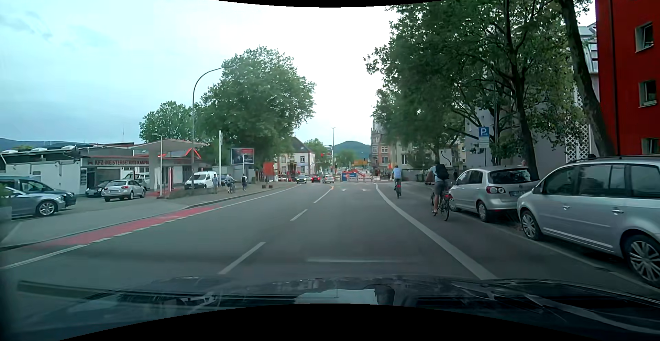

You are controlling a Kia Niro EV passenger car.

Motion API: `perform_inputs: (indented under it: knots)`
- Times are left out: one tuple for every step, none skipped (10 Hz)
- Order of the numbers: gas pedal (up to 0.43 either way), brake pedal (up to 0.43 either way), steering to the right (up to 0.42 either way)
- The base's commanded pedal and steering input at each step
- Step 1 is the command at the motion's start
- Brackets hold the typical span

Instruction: Follow the waypoints while adhering to traffic rules and regulations

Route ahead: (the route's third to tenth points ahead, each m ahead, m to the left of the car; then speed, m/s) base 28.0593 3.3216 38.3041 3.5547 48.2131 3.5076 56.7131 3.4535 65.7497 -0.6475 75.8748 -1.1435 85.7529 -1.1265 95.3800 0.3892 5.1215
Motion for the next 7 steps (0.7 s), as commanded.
perform_inputs:
  knots:
    - [0.138,0.000,0.003]
    - [0.130,0.000,0.003]
    - [0.110,0.000,0.003]
    - [0.098,0.000,0.003]
    - [0.087,0.000,0.003]
    - [0.079,0.000,0.003]
    - [0.079,0.000,0.003]
